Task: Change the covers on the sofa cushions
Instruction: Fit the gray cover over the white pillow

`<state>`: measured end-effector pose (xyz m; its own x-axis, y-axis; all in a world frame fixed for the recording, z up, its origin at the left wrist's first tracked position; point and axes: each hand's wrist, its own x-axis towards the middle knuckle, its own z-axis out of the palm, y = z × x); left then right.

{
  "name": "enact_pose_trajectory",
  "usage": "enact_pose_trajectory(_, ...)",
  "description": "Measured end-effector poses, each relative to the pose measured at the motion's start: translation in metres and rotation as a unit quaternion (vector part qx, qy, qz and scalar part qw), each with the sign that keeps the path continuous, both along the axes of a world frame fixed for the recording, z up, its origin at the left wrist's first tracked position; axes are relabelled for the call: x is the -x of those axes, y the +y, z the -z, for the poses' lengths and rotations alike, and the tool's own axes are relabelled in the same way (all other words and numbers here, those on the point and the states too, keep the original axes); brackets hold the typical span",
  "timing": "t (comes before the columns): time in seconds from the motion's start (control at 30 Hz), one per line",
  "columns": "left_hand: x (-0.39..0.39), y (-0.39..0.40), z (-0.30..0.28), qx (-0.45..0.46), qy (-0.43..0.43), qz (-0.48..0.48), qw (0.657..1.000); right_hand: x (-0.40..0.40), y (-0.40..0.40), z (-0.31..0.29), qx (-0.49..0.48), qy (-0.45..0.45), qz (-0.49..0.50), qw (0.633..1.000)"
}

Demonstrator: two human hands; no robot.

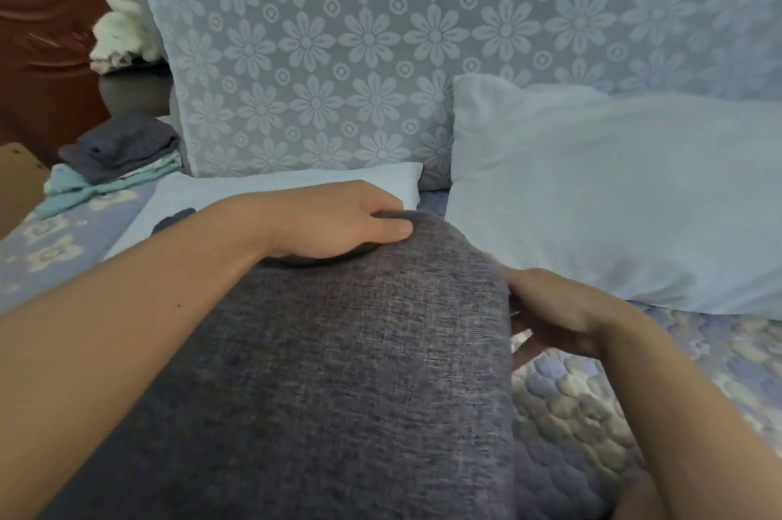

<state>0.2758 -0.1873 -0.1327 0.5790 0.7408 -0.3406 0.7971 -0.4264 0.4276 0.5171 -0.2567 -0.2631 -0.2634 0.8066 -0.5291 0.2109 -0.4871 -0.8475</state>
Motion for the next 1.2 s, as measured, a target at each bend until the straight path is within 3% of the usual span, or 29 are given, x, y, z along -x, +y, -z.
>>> enact_pose_trajectory(0.1, 0.013, -0.005, -0.003, 0.076, -0.017, 0.005, 0.997, 0.003, -0.002, -0.002, -0.042, 0.076, 0.006, 0.996)
enact_pose_trajectory(0.2, 0.009, -0.013, -0.003, 0.201, -0.017, 0.016, 0.979, 0.01, 0.0, 0.0, -0.103, 0.128, 0.09, 0.982)
enact_pose_trajectory(0.4, -0.006, -0.022, -0.011, 0.366, -0.148, -0.056, 0.917, 0.011, 0.003, -0.003, -0.211, 0.151, 0.246, 0.934)
enact_pose_trajectory(0.43, -0.015, -0.022, -0.01, 0.343, -0.108, -0.081, 0.929, 0.009, 0.006, -0.003, -0.226, 0.15, 0.274, 0.923)
enact_pose_trajectory(0.47, -0.011, -0.026, -0.003, 0.297, -0.033, 0.018, 0.954, 0.009, 0.007, -0.006, -0.241, 0.149, 0.293, 0.913)
enact_pose_trajectory(0.5, -0.002, -0.027, 0.005, 0.279, 0.018, 0.156, 0.947, 0.009, 0.009, -0.009, -0.259, 0.145, 0.301, 0.906)
enact_pose_trajectory(0.53, -0.001, -0.028, 0.006, 0.287, 0.013, 0.161, 0.944, 0.011, 0.011, -0.015, -0.277, 0.134, 0.303, 0.902)
enact_pose_trajectory(0.67, -0.014, -0.037, -0.061, 0.165, 0.132, 0.118, 0.97, 0.026, 0.02, -0.061, -0.365, 0.053, 0.261, 0.892)
enact_pose_trajectory(0.83, 0.018, -0.06, -0.121, -0.073, 0.079, 0.135, 0.985, 0.055, 0.05, -0.162, -0.466, 0.005, 0.199, 0.862)
enact_pose_trajectory(0.97, 0.006, -0.077, -0.142, -0.323, 0.082, 0.12, 0.935, 0.061, 0.07, -0.231, -0.505, -0.018, 0.185, 0.843)
enact_pose_trajectory(1.07, -0.007, -0.069, -0.12, -0.349, 0.018, 0.092, 0.932, 0.062, 0.086, -0.238, -0.443, -0.059, 0.19, 0.874)
enact_pose_trajectory(1.2, -0.02, -0.04, -0.046, -0.271, -0.014, 0.044, 0.961, 0.069, 0.061, -0.174, -0.329, -0.131, 0.29, 0.889)
